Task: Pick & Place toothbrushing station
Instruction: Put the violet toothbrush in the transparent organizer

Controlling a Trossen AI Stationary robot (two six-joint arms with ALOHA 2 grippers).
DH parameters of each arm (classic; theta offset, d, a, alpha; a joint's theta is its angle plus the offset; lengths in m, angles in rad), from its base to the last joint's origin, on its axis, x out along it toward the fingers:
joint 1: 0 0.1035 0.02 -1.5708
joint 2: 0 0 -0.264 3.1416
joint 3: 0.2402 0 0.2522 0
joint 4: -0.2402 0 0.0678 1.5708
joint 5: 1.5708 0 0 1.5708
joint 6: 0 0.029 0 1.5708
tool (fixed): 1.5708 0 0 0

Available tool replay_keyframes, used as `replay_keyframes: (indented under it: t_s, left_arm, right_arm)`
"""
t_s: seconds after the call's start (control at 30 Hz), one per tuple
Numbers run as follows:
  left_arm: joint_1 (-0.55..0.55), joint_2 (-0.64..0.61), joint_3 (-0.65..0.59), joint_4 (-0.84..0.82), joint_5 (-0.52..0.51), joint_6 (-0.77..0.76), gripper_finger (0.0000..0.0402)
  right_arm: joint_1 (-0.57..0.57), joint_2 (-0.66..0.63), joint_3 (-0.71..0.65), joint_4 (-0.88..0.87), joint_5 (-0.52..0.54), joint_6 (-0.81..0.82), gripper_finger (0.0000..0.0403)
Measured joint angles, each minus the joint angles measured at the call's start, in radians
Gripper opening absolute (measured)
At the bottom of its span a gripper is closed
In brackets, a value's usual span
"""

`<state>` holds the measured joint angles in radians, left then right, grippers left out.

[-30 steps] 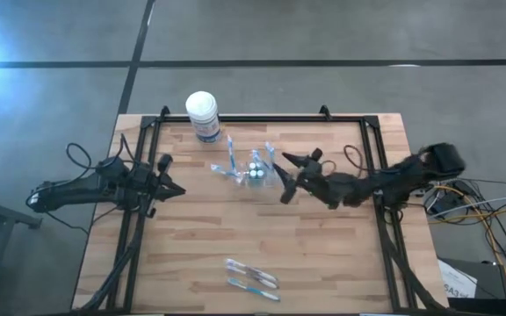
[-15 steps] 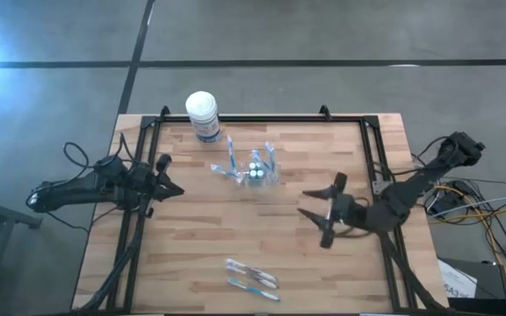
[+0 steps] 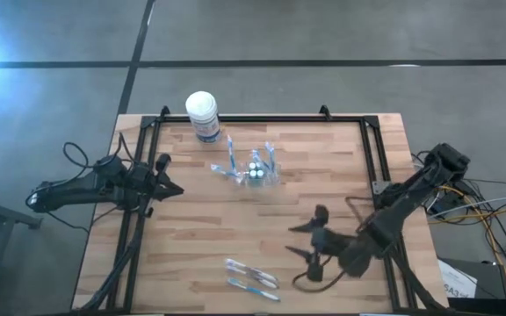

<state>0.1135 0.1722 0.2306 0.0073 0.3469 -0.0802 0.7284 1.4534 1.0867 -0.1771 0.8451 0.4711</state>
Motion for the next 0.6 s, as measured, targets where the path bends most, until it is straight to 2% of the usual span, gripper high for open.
replay_keyframes:
  t_s: [0.13, 0.27, 0.33, 0.53, 0.6]
  left_arm:
    - [0.0, 0.0, 0.009, 0.0, 0.0, -0.042, 0.0025]
    - [0.0, 0.0, 0.01, 0.0, -0.003, -0.044, 0.0025]
    - [0.0, 0.0, 0.01, 0.0, -0.003, -0.046, 0.0025]
    - [0.0, 0.0, 0.01, -0.003, -0.002, -0.049, 0.0025]
    - [0.0, 0.0, 0.01, -0.003, -0.002, -0.049, 0.0025]
  right_arm:
    - [0.001, 0.127, 0.15, -0.202, -0.088, 0.147, 0.0219]
    - [0.0, 0.261, 0.288, -0.372, -0.246, 0.258, 0.0219]
    - [0.0, 0.33, 0.338, -0.404, -0.282, 0.266, 0.0219]
    - [0.0, 0.492, 0.451, -0.397, -0.301, 0.248, 0.0219]
    - [-0.004, 0.533, 0.479, -0.396, -0.347, 0.255, 0.0219]
